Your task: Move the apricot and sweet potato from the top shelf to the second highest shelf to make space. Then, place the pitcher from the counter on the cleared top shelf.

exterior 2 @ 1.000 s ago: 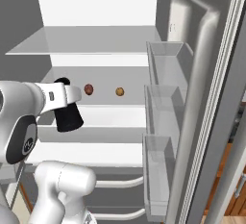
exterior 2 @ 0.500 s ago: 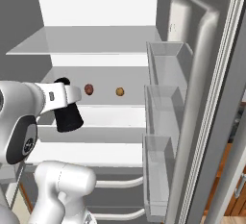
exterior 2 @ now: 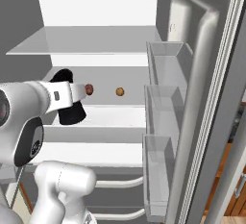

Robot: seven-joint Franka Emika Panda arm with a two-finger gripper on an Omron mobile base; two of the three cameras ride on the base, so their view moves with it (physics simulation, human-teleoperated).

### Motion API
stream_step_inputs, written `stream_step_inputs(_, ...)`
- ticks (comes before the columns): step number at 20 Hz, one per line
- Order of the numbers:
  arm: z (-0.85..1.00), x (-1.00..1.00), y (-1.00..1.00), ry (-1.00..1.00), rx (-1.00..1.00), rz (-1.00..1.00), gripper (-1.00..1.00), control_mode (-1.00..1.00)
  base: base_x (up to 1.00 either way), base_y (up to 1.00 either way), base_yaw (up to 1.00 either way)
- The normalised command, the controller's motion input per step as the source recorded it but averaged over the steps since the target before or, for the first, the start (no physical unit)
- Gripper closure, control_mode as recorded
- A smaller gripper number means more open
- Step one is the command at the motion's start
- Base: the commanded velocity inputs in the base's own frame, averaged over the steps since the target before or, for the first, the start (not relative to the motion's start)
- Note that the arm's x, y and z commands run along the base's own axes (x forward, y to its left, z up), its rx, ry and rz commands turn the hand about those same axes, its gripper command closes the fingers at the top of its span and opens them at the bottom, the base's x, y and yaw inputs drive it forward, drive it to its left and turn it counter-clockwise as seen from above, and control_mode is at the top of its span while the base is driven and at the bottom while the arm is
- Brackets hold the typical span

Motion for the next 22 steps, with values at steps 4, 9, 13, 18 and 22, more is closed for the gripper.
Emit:
stream_step_inputs(4, 0.53, 0.0, 0.0, -0.3, 0.09, 0.0, 1.0, -1.0, 0.0, 0.0, 0.0)
stream_step_inputs(9, 0.53, 0.0, 0.0, -0.26, 0.06, 0.0, 1.0, -1.0, 0.0, 0.0, 0.0)
stream_step_inputs(13, 0.69, 0.01, 0.0, -0.16, 0.07, 0.0, 1.0, -1.0, 0.0, 0.0, 0.0)
stream_step_inputs(18, 0.79, 0.02, 0.0, -0.03, 0.07, 0.0, 1.0, -1.0, 0.0, 0.0, 0.0)
stream_step_inputs(22, 0.58, 0.18, 0.0, 0.07, 0.03, 0.0, 1.0, -1.0, 0.0, 0.0, 0.0)
